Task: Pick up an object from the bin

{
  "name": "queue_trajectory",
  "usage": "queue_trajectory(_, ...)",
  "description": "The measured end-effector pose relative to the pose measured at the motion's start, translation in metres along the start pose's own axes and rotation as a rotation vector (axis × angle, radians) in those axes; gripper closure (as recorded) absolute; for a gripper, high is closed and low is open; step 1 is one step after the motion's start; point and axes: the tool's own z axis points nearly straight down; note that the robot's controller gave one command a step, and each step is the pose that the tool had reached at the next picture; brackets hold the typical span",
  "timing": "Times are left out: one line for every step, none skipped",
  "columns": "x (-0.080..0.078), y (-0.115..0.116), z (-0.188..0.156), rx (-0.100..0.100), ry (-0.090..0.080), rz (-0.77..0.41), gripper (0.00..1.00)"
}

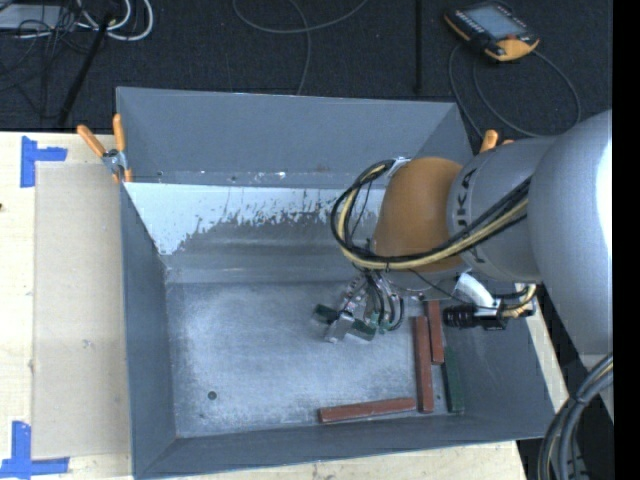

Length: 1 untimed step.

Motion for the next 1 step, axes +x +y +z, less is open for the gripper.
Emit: queue_trajectory(-0.0371, -0.0486, -0.1786, -0.001, -0.008, 0.094, 1.0)
